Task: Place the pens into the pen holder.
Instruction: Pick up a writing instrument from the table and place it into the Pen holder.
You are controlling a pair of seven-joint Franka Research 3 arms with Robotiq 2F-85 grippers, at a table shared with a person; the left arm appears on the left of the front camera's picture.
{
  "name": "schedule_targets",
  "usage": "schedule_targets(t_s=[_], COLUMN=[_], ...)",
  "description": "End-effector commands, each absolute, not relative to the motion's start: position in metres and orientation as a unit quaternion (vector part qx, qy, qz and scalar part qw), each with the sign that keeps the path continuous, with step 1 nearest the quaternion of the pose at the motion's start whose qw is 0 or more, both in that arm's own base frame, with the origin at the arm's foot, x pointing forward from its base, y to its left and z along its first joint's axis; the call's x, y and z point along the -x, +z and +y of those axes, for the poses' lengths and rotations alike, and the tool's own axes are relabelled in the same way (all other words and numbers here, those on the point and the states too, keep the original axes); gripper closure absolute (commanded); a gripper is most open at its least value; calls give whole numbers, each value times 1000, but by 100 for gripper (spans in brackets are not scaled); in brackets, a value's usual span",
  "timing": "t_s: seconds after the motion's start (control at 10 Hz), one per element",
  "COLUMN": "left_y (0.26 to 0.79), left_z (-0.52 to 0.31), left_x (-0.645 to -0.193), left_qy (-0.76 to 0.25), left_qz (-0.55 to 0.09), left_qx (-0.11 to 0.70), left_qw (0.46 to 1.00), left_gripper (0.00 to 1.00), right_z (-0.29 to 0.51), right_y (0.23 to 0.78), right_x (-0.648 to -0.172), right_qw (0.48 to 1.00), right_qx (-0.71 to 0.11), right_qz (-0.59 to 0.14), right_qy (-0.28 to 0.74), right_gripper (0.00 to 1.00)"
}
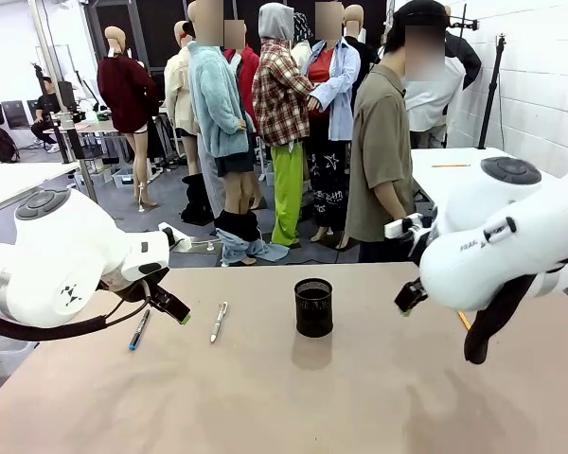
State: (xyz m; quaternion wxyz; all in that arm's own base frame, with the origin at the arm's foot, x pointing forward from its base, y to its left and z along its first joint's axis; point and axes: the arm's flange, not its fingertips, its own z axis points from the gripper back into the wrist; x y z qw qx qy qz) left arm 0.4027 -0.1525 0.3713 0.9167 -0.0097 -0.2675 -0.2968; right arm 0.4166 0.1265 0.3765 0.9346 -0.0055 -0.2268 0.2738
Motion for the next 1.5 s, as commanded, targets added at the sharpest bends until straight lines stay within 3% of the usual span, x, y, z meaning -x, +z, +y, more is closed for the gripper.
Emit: schedule_targets(t_s=[0.0, 0.6, 1.4], left_y=[371, 371, 371], left_z=[-151, -151, -151], left_x=[-403, -403, -403], left_qy=[-295, -295, -295], left_qz=[-268, -268, -268], left_qx=[10, 10, 10], left_qw=[917, 917, 917], left_gripper=[0, 0, 0], right_z=[111, 49, 41], right_y=[389, 347, 301], right_x=[-444, -523, -553], right_qw=[961, 990, 996], right_qx=[7, -9, 4], right_qz=[-174, -38, 4], right_qy=[215, 133, 94], right_gripper=[0, 0, 0])
